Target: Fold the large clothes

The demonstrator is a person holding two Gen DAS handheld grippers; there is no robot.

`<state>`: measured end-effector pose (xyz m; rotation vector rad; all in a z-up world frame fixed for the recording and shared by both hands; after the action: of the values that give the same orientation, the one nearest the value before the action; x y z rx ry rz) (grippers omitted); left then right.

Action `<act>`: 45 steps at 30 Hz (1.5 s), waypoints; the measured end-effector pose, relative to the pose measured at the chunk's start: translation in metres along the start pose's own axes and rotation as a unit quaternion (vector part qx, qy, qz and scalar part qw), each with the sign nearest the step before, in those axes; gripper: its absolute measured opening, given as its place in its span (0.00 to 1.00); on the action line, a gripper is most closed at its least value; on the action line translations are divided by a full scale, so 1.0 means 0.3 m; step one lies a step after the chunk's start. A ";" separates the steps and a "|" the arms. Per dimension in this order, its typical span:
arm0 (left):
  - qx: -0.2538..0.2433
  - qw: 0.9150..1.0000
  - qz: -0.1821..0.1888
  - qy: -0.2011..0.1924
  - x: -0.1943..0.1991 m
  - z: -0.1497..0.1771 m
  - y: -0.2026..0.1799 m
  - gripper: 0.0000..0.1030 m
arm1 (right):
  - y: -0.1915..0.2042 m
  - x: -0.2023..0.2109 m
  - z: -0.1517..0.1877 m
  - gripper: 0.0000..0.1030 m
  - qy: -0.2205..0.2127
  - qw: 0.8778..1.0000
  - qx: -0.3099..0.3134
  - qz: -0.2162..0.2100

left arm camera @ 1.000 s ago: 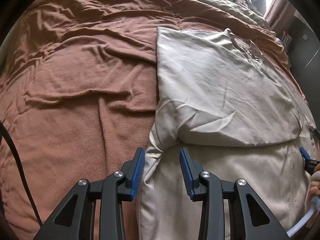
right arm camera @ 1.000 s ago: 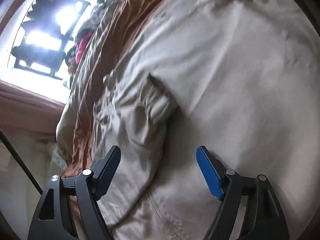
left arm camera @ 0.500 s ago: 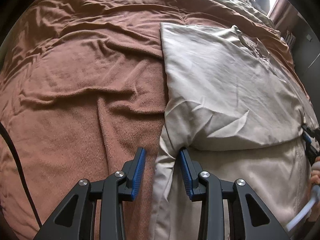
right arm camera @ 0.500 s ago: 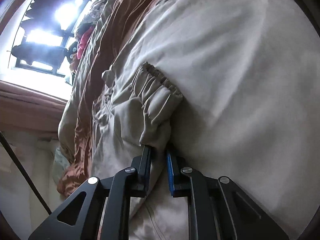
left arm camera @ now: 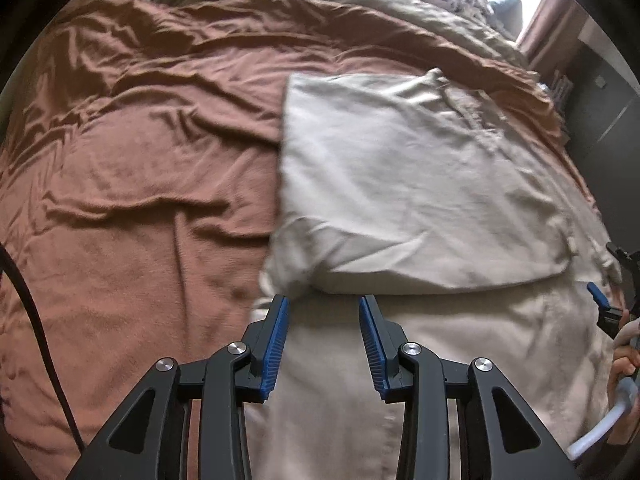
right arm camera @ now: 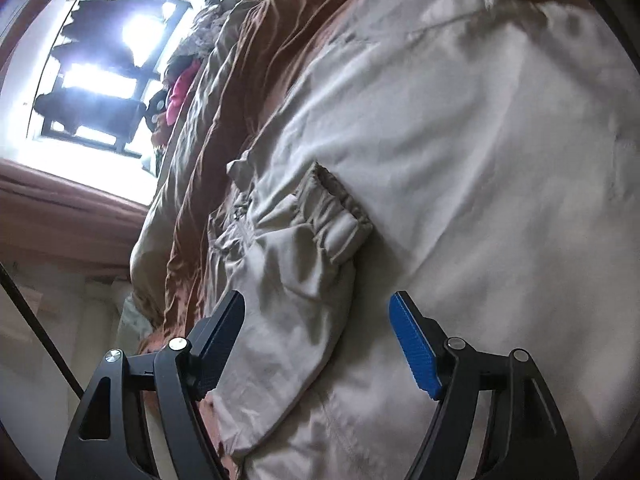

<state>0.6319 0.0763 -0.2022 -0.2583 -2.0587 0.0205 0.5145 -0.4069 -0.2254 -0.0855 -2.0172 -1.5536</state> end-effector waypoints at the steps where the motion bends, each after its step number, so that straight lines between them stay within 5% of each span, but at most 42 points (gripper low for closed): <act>1: -0.001 1.000 0.004 -0.004 0.013 -0.006 -0.019 0.41 | 0.006 0.029 -0.018 0.71 -0.005 1.000 0.014 0.005; 5: -0.008 0.999 0.020 -0.030 0.080 -0.030 -0.123 0.53 | 0.022 0.129 -0.077 0.71 -0.031 0.997 0.061 0.023; 14: -0.003 0.996 0.067 -0.055 0.133 -0.053 -0.316 0.54 | -0.068 0.302 -0.195 0.71 -0.053 0.996 0.064 0.023; 27: -0.041 0.995 0.077 -0.040 0.013 -0.072 -0.486 0.54 | -0.185 0.493 -0.468 0.71 -0.118 0.982 0.095 0.110; 31: -0.046 0.996 0.076 -0.028 -0.019 -0.076 -0.492 0.54 | -0.241 0.487 -0.535 0.56 -0.134 0.982 0.073 0.113; 45: -0.144 0.989 0.038 0.018 -0.170 -0.124 -0.482 0.54 | -0.273 0.280 -0.682 0.41 -0.151 0.974 0.040 0.167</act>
<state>0.6625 -0.0783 -0.2105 -0.5102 -2.0120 -0.2345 0.4962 -0.6419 -0.2253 -0.6311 -2.1543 -1.3045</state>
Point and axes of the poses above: each gripper's, at about its wrist camera, not at the fingertips, and x roughly against the way its jaws point, y to its left, z to its underside, the point moved 6 cm from there along -x, roughly the way its jaws point, and after that the axes turned 10 degrees about -x, right-handed, at the moved point
